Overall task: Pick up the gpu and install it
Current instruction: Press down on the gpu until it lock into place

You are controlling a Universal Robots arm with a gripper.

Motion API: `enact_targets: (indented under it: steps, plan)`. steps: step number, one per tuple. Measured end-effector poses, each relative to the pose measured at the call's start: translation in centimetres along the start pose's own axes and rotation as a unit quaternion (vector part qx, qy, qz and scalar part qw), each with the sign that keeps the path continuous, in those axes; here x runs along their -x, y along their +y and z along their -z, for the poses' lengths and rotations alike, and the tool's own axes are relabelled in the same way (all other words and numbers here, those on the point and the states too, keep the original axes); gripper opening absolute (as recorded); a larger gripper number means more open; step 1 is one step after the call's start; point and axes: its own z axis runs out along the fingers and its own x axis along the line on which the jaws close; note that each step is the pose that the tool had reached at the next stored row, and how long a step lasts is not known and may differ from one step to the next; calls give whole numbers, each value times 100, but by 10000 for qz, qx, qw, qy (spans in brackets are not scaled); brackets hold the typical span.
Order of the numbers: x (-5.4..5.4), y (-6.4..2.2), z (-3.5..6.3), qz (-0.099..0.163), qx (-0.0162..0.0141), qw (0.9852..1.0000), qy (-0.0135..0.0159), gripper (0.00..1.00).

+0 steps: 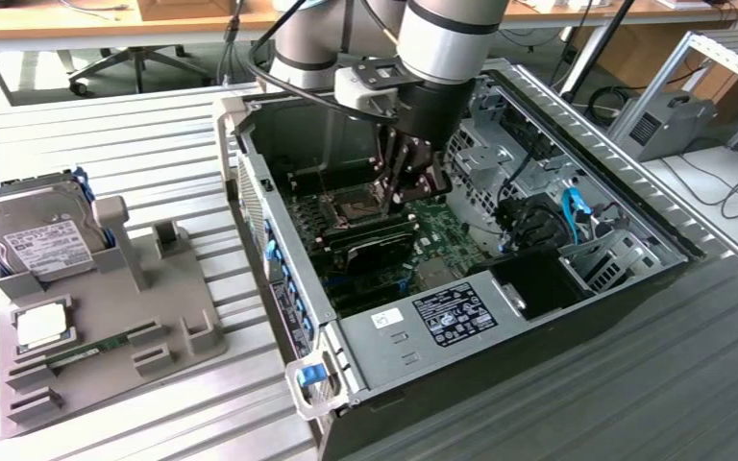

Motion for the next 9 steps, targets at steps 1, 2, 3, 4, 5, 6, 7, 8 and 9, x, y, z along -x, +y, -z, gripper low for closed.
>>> enact_targets:
  steps: [1,2,3,4,5,6,7,8,9]
  plan:
    - [2,-1,1,0,0,10000,1,11]
    - [4,-1,0,1,0,10000,0,11]
    - [8,0,0,0,0,10000,-1,11]
    - [10,0,0,0,0,10000,0,11]
    - [12,0,0,0,0,10000,0,11]
    - [15,0,0,0,0,10000,0,11]
    - [17,0,0,0,0,10000,0,11]
    - [20,0,0,0,0,10000,0,11]
    - [23,0,0,0,0,10000,0,11]
